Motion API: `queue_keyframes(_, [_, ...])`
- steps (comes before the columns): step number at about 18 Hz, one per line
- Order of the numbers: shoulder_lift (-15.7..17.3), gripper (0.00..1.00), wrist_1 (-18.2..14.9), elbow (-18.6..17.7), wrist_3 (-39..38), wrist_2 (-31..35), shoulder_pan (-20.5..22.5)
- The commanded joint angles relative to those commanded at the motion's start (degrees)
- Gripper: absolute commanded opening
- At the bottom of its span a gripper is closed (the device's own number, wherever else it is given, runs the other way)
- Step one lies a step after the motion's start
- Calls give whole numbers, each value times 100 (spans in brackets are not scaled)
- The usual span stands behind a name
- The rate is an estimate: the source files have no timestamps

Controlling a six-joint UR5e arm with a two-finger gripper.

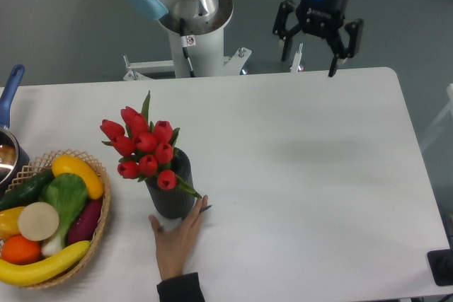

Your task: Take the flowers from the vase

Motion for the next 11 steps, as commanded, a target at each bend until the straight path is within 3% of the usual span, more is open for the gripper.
queue_keyframes(9, [35, 100, 0, -61, -53, -159, 9])
queue_keyframes(11, [-17, 100, 122, -53, 0, -246, -26])
